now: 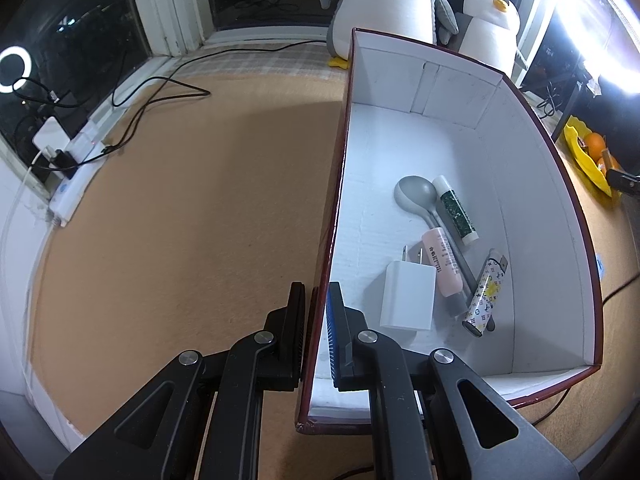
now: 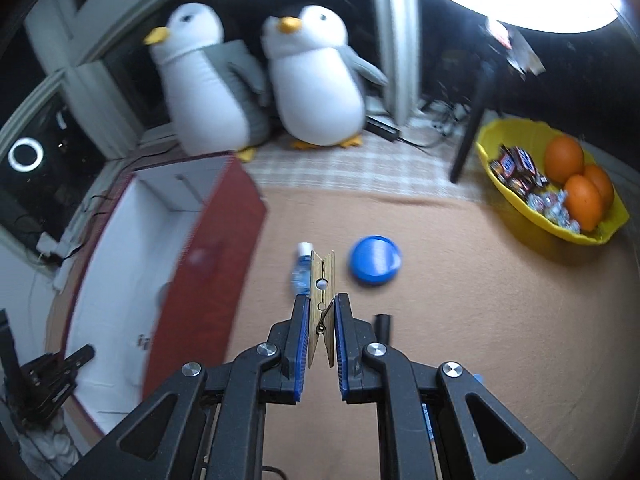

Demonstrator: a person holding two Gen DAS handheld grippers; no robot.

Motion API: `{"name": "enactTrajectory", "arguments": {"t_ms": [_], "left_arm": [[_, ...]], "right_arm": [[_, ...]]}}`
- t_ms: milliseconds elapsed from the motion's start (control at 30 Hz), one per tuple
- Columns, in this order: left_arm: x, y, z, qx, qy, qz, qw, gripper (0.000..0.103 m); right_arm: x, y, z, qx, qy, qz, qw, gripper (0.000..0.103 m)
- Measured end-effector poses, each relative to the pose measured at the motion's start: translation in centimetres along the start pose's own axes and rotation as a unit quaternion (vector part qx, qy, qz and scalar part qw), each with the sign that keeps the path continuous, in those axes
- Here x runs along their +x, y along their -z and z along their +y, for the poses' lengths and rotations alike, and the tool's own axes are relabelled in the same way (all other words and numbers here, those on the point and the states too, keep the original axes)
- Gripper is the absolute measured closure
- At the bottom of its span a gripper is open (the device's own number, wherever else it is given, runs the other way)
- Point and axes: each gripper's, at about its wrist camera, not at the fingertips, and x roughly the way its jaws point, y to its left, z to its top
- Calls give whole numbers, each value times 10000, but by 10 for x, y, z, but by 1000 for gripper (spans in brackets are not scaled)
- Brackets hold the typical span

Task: Organize rigid objects
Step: 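Carry the clothespin into the box and release it with the right gripper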

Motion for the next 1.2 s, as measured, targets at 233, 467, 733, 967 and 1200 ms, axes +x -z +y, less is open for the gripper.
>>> {"name": "enactTrajectory", "arguments": {"t_ms": [233,467,733,967,1200], "left_arm": [[-1,1,2,16,76,-44,10000,94],[-2,2,3,26,133,-82,9999,94],[-2,2,4,21,184,-109,9998,94],[-1,2,4,23,209,-112,9997,94],[-1,1,4,37,202,-106,9997,94]], "right_arm": [[-22,16,69,-777,-265,-198,9964,92],[-26,33,125,-1351,-546,-166,9892,92],[-12,48,155,-1585,-691,31,9849,92],[-3,52,170,-1660,-700,99,9836,92],[5,54,176,-1693,-678,174,9831,92]]}}
